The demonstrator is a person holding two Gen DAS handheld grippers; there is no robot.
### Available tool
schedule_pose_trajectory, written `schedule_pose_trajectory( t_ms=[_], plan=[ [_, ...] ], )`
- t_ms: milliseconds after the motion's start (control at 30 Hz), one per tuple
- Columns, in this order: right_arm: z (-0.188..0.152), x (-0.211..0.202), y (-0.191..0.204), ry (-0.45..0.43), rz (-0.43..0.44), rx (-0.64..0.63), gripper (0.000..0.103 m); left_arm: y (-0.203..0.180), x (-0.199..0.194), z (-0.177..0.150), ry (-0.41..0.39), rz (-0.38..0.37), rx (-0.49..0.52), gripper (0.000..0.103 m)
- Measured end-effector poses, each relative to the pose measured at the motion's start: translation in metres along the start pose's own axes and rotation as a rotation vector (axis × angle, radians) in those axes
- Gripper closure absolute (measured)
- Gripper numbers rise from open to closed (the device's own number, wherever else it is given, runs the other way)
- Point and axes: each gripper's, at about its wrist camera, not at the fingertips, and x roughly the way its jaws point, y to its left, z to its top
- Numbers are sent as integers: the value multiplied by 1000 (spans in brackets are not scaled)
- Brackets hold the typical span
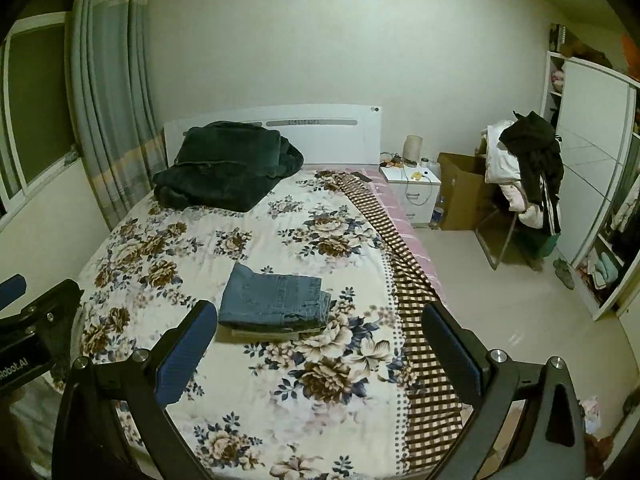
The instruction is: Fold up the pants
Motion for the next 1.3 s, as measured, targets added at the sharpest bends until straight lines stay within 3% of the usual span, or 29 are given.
schedule_pose_trajectory(
  t_ms=[1300],
  plan=[
    [-9,19,-15,20,57,-15,0,-3,-4,-3,-1,24,2,1]
  ],
)
